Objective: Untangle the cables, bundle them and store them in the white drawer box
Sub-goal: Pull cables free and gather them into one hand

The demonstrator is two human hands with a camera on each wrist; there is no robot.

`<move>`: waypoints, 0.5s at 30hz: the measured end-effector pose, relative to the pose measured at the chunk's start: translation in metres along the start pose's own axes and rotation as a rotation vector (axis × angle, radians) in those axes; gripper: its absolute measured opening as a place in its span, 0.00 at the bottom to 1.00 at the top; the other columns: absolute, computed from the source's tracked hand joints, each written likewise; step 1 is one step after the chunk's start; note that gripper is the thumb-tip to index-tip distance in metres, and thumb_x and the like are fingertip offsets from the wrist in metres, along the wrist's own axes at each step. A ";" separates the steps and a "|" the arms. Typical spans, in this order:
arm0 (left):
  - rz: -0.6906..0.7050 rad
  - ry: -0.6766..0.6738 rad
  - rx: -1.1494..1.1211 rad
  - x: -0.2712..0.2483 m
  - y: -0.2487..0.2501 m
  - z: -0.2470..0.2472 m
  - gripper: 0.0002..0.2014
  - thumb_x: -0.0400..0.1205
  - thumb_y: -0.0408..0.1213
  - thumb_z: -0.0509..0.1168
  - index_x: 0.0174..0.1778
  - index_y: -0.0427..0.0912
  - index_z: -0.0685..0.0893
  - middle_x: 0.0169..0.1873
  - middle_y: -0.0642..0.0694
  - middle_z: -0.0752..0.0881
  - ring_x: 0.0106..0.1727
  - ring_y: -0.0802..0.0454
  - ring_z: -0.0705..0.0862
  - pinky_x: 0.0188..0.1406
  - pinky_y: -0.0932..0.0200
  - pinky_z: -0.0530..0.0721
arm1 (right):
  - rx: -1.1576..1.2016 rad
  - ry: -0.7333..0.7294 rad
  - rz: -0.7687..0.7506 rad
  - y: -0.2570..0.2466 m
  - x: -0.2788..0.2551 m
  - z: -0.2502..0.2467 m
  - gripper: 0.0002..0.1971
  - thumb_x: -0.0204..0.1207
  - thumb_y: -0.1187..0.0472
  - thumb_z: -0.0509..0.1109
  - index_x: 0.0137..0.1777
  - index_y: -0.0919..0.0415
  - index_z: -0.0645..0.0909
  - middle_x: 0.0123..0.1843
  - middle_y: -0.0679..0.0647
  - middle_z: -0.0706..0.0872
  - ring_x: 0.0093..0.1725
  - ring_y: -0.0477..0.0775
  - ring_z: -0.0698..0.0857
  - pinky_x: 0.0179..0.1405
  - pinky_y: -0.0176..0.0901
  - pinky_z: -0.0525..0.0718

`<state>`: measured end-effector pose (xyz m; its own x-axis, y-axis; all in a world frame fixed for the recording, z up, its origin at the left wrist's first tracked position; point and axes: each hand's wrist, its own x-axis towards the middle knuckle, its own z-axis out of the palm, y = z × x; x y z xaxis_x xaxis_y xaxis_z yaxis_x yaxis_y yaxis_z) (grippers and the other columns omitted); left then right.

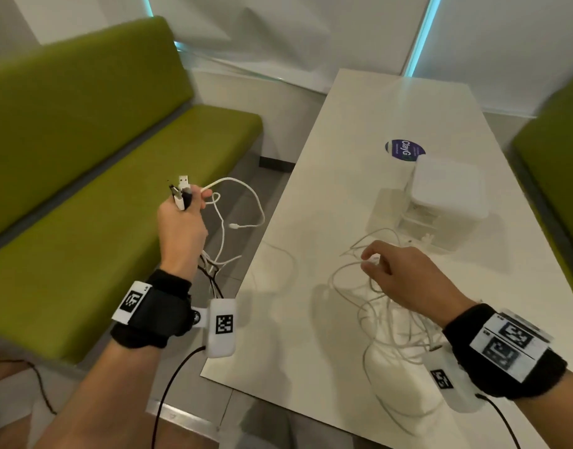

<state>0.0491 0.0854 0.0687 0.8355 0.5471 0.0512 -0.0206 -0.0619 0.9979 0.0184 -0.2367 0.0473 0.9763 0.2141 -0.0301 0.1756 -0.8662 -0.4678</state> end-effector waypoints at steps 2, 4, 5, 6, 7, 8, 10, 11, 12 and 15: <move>0.035 0.011 0.072 0.007 -0.003 -0.007 0.12 0.88 0.41 0.60 0.41 0.53 0.84 0.37 0.54 0.86 0.29 0.57 0.72 0.37 0.53 0.73 | -0.030 0.024 -0.004 -0.007 0.002 0.002 0.04 0.83 0.51 0.66 0.50 0.47 0.81 0.25 0.45 0.79 0.30 0.40 0.77 0.31 0.38 0.68; 0.049 -0.001 0.154 0.011 -0.006 -0.015 0.08 0.88 0.44 0.61 0.49 0.52 0.85 0.35 0.54 0.86 0.28 0.56 0.77 0.41 0.53 0.78 | -0.029 0.031 -0.011 -0.015 0.003 0.004 0.04 0.82 0.52 0.67 0.49 0.47 0.82 0.26 0.47 0.81 0.30 0.43 0.80 0.32 0.40 0.72; 0.052 -0.008 0.206 0.012 -0.008 -0.018 0.08 0.88 0.46 0.60 0.53 0.52 0.85 0.34 0.52 0.86 0.23 0.58 0.78 0.36 0.55 0.81 | -0.017 0.031 -0.014 -0.018 0.003 0.005 0.04 0.82 0.53 0.67 0.48 0.47 0.82 0.26 0.48 0.82 0.31 0.44 0.82 0.33 0.42 0.75; 0.054 -0.018 0.242 0.012 -0.010 -0.020 0.09 0.87 0.48 0.60 0.57 0.53 0.85 0.33 0.49 0.86 0.19 0.61 0.79 0.31 0.59 0.82 | -0.010 0.035 -0.013 -0.020 0.004 0.004 0.04 0.82 0.53 0.67 0.47 0.47 0.82 0.25 0.48 0.82 0.31 0.46 0.83 0.35 0.44 0.78; 0.060 -0.030 0.257 0.011 -0.013 -0.021 0.10 0.88 0.48 0.60 0.59 0.54 0.84 0.32 0.49 0.86 0.17 0.62 0.78 0.26 0.64 0.81 | -0.006 0.048 -0.008 -0.021 0.004 0.004 0.04 0.82 0.53 0.67 0.46 0.46 0.82 0.25 0.48 0.82 0.31 0.46 0.83 0.35 0.45 0.79; 0.068 -0.046 0.260 0.009 -0.015 -0.021 0.10 0.88 0.48 0.59 0.60 0.55 0.84 0.33 0.50 0.86 0.17 0.62 0.78 0.23 0.67 0.80 | -0.003 0.071 0.001 -0.020 0.005 0.002 0.05 0.82 0.54 0.67 0.46 0.46 0.82 0.25 0.48 0.82 0.30 0.47 0.83 0.34 0.45 0.78; 0.086 -0.093 0.244 0.006 -0.019 -0.019 0.10 0.89 0.46 0.58 0.59 0.55 0.85 0.42 0.56 0.90 0.18 0.58 0.79 0.22 0.69 0.77 | 0.014 0.151 0.016 -0.016 0.008 -0.004 0.05 0.82 0.55 0.67 0.45 0.48 0.82 0.25 0.47 0.81 0.29 0.46 0.81 0.30 0.41 0.73; 0.094 -0.117 0.230 0.004 -0.021 -0.018 0.11 0.89 0.47 0.58 0.57 0.53 0.86 0.44 0.56 0.91 0.19 0.56 0.79 0.23 0.69 0.76 | 0.020 0.197 0.020 -0.013 0.010 -0.007 0.05 0.82 0.56 0.67 0.45 0.49 0.82 0.26 0.47 0.81 0.29 0.45 0.80 0.29 0.40 0.71; 0.104 -0.139 0.215 0.002 -0.022 -0.015 0.13 0.89 0.48 0.57 0.56 0.52 0.87 0.43 0.55 0.92 0.20 0.54 0.79 0.23 0.68 0.75 | 0.023 0.237 0.027 -0.011 0.012 -0.012 0.04 0.82 0.57 0.67 0.46 0.50 0.82 0.26 0.46 0.81 0.29 0.44 0.79 0.28 0.38 0.70; 0.122 -0.198 0.184 -0.006 -0.023 -0.001 0.18 0.88 0.52 0.56 0.49 0.47 0.88 0.33 0.50 0.90 0.21 0.53 0.78 0.26 0.62 0.74 | -0.013 0.318 0.037 0.000 0.022 -0.021 0.04 0.82 0.60 0.67 0.48 0.54 0.84 0.35 0.50 0.85 0.32 0.47 0.79 0.32 0.42 0.72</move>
<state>0.0444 0.0844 0.0454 0.9240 0.3542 0.1438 -0.0428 -0.2779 0.9597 0.0422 -0.2417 0.0648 0.9723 0.0326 0.2316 0.1390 -0.8771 -0.4598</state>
